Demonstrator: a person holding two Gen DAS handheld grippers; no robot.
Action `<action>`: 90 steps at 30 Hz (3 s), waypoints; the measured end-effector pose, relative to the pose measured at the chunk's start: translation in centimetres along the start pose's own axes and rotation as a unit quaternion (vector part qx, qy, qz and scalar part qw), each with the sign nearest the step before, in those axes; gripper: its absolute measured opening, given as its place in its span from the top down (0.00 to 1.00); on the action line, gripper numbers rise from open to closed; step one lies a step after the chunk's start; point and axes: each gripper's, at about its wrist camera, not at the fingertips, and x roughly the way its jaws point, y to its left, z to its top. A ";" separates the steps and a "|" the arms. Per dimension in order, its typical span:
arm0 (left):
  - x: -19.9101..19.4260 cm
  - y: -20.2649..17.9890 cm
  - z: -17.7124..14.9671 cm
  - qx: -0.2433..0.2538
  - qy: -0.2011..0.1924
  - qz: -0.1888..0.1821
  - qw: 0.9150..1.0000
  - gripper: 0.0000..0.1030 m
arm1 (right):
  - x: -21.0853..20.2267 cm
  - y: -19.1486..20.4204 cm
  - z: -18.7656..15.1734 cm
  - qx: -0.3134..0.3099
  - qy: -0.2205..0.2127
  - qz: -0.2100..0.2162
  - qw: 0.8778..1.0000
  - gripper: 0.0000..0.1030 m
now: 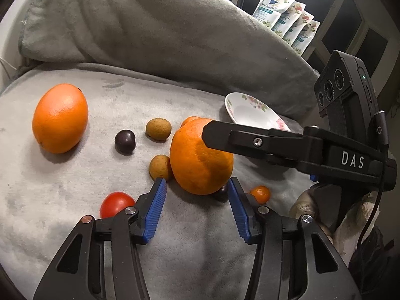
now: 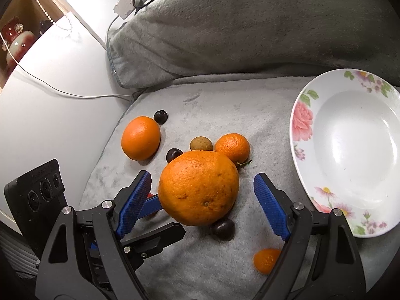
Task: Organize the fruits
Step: 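Close the right gripper around the large orange, then lift the large orange with the right gripper and carry it over the plate, then open the right gripper to drop the orange onto the plate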
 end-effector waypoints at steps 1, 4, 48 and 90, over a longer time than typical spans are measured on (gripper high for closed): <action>0.0 0.0 0.0 -0.001 0.000 0.000 1.000 0.52 | 0.1 0.0 0.0 0.000 0.001 0.001 1.000 0.15; 0.2 0.1 -0.1 -0.003 0.002 -0.002 1.000 0.52 | 0.6 0.0 -0.1 -0.002 0.006 0.002 1.000 0.15; 0.6 -6.3 2.0 0.059 -0.022 -0.052 0.997 0.61 | -6.0 -1.9 -0.3 0.009 -0.050 -0.019 0.999 0.26; 1.3 -8.3 3.0 0.088 -0.023 -0.035 0.995 0.60 | -16.2 -8.2 -1.4 0.069 -0.180 -0.108 0.975 0.16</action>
